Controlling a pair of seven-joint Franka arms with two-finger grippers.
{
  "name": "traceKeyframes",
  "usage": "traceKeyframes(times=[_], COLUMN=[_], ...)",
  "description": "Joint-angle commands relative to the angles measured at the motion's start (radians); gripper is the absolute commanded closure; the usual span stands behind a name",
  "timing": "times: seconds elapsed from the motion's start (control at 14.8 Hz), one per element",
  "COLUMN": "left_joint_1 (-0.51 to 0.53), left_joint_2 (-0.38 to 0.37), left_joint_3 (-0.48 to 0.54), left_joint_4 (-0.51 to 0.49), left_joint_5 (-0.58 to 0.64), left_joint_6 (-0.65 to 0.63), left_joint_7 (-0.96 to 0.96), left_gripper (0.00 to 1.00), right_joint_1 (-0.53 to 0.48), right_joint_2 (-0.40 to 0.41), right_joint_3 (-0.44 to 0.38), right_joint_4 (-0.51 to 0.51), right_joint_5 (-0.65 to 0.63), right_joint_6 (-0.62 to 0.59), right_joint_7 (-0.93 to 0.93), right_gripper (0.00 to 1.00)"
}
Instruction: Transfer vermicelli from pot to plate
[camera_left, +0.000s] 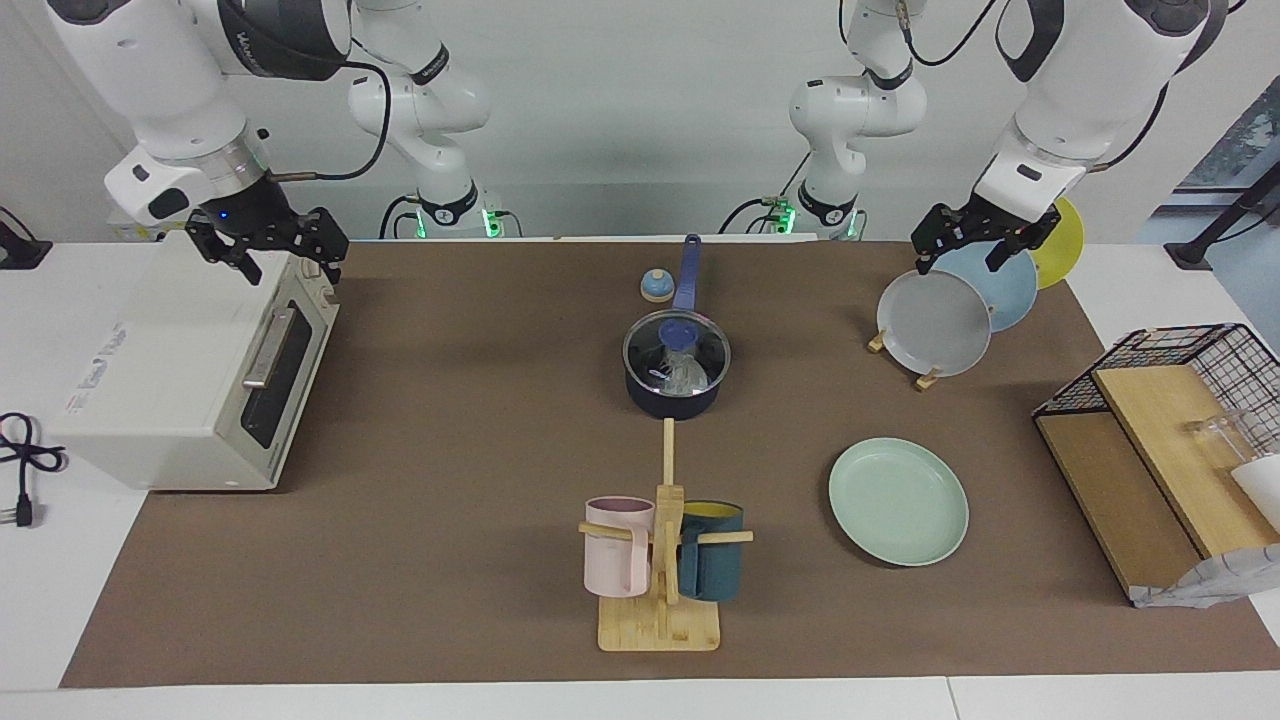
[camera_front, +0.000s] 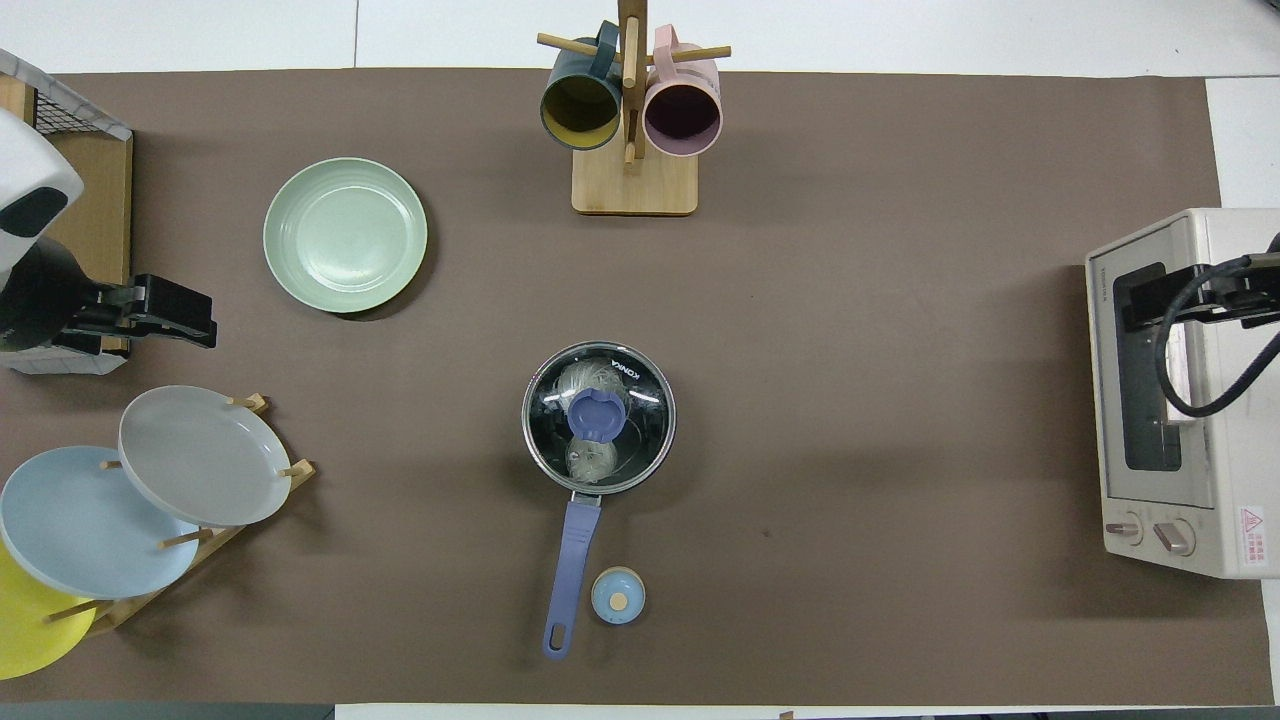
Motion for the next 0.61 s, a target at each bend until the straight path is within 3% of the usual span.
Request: traceKeyframes(times=[0.0, 0.54], left_joint_1=[0.010, 0.010], left_joint_2=[-0.016, -0.016], left_joint_3=[-0.007, -0.009], left_joint_4=[-0.015, -0.015], left_joint_5=[0.011, 0.011], left_joint_6=[0.008, 0.008], left_joint_7=[0.004, 0.004], left_gripper=[0.00, 0.00], right_joint_1=[-0.006, -0.005], right_joint_2=[-0.007, -0.004], right_joint_3=[0.002, 0.040], right_joint_4=[0.001, 0.001], right_joint_5=[0.018, 0.010], right_joint_6=[-0.010, -0.004], right_joint_7=[-0.026, -0.015], right_gripper=[0.00, 0.00])
